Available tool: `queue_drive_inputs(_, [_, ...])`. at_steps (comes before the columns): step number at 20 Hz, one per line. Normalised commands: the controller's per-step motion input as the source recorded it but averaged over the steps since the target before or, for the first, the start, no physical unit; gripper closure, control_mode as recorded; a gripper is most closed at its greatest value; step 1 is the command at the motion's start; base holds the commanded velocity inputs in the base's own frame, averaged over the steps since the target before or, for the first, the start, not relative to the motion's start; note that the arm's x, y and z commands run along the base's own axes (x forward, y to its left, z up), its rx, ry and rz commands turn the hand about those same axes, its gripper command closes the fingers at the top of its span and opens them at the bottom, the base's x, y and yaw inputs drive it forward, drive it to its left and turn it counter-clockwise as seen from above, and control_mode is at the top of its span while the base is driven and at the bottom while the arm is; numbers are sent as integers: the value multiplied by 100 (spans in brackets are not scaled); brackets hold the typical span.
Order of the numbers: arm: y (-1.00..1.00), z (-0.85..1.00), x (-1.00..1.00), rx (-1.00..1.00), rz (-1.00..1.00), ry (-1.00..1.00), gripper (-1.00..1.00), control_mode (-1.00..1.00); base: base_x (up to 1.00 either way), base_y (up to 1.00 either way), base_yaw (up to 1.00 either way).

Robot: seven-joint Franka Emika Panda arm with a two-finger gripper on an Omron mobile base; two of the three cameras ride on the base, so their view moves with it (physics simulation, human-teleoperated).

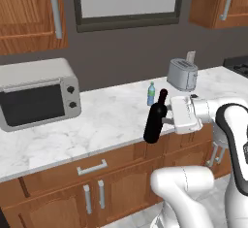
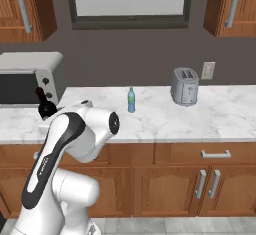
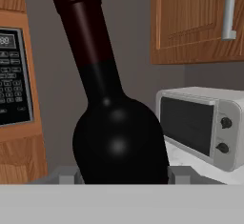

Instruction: Place the drinks on the dining counter in a tight cluster.

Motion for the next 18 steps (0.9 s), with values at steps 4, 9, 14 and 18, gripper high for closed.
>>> queue_drive_inputs(4, [0, 0, 0, 0, 0, 0, 100, 100, -100, -44, -42])
queue_drive_inputs(9, [0, 0, 0, 0, 0, 0, 100, 100, -40, -2, -83])
queue_drive_inputs(14, [0, 0, 0, 0, 0, 0, 100, 100, 0, 1, -100])
queue_drive_inputs(18, [0, 0, 0, 0, 0, 0, 100, 100, 0, 0, -100])
